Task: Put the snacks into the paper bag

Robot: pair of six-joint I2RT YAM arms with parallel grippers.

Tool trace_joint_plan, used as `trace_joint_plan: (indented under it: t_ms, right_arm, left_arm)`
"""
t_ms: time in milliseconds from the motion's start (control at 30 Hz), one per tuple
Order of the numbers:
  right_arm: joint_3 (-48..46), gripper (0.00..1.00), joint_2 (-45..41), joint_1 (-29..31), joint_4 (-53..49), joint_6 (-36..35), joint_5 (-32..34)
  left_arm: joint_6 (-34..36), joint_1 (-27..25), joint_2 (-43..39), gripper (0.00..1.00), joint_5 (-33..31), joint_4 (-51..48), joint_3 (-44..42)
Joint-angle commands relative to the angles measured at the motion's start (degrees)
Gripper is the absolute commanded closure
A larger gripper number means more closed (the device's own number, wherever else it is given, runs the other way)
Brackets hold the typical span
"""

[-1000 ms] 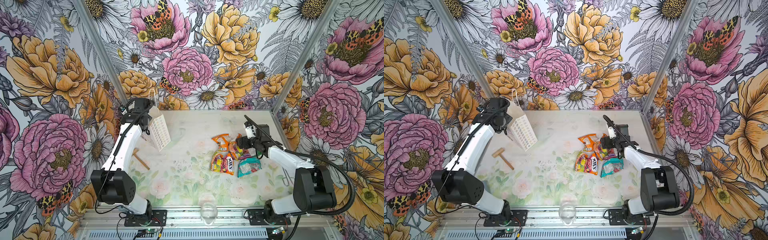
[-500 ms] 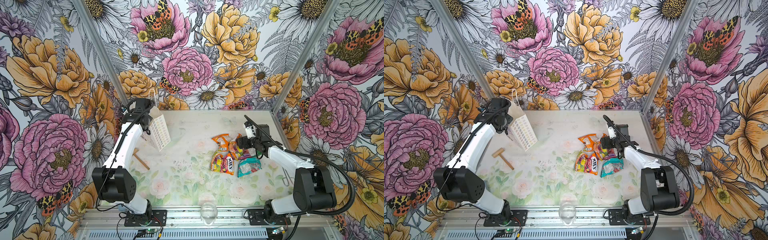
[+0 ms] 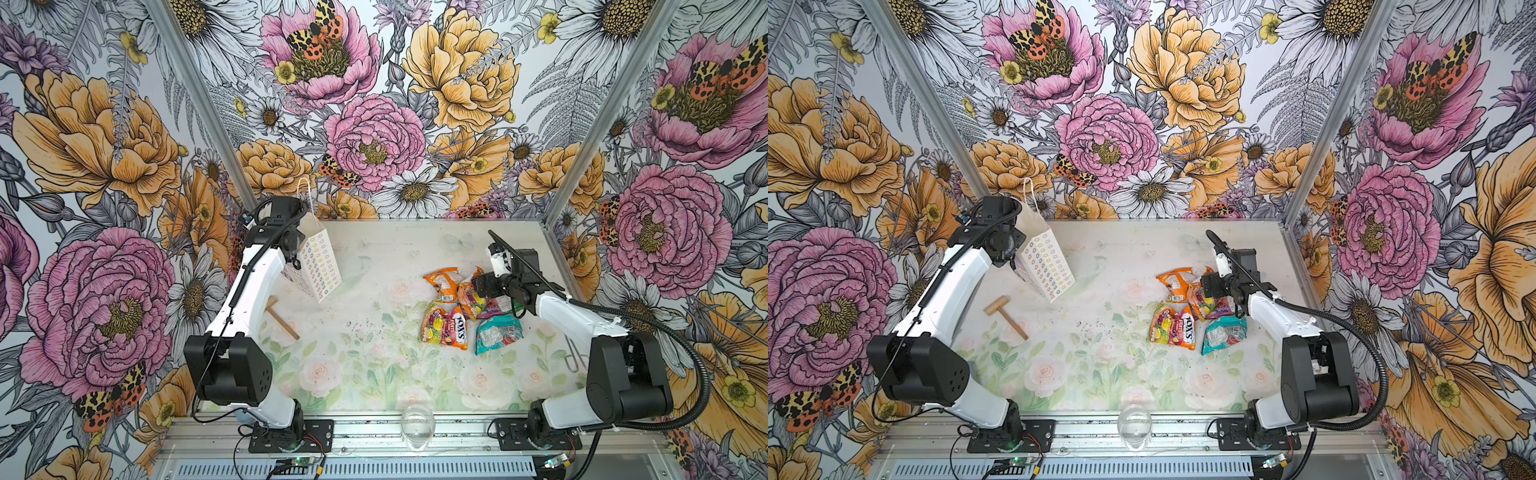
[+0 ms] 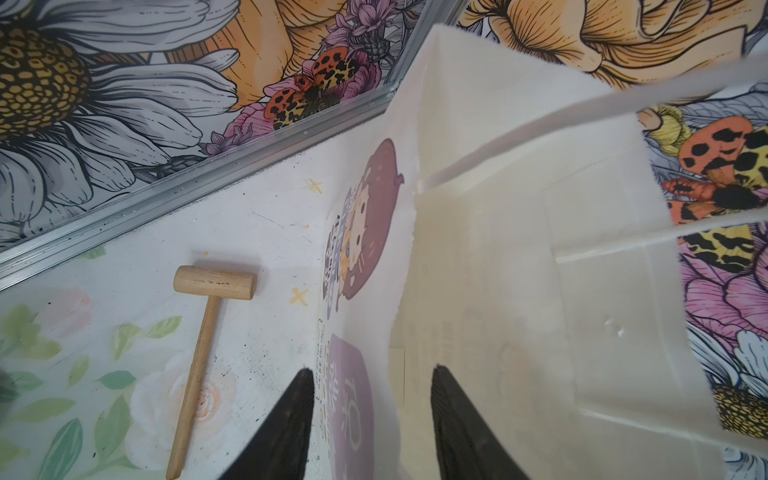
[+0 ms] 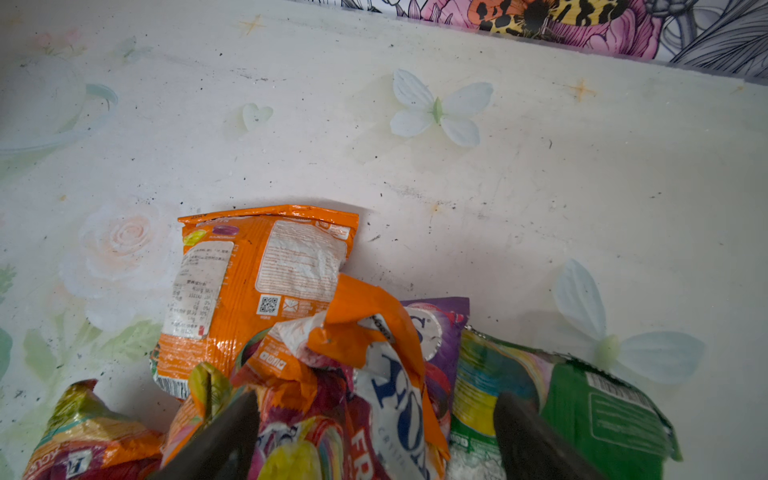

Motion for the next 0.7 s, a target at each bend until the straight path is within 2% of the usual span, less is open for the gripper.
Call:
trace_joint_plan:
  t_ms: [0,667]
  right_arm:
    - [0.12,0.1,0.85,0.52,0.28,-0.81,-0.03]
    - [0.03,0.11,0.45,0.49,0.35,-0.72,-0.05]
  left_arm:
    - [0.96,0.58,-0.15,0.54,0.96,-0.23,1.8]
    - [1.53,0.88,-0.2,0.76,1.71,-0.05,1.54]
